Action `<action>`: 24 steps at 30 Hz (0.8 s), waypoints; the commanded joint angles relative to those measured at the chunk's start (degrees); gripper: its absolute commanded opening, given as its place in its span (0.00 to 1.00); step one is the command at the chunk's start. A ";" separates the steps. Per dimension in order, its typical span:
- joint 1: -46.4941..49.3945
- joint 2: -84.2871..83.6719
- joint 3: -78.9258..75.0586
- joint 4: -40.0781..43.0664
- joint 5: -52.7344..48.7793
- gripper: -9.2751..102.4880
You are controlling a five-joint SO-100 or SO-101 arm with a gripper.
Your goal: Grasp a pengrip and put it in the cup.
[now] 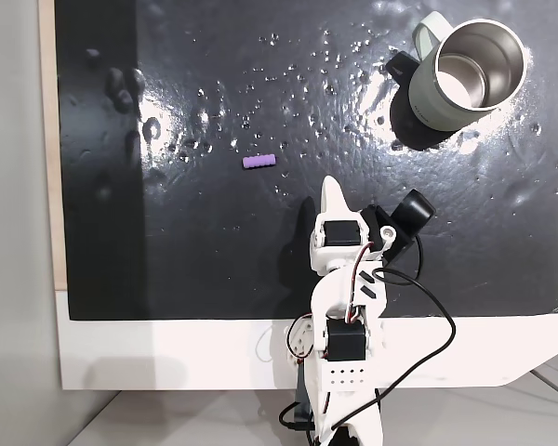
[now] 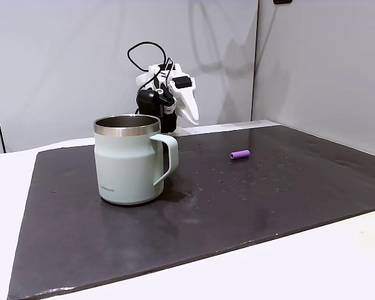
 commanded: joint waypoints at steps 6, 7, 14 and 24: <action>-3.25 0.70 2.99 -1.23 -3.60 0.08; -3.25 0.70 2.99 -1.23 -3.60 0.08; -3.43 0.70 2.02 0.09 -4.13 0.08; -11.07 -16.52 -30.06 17.84 -1.76 0.08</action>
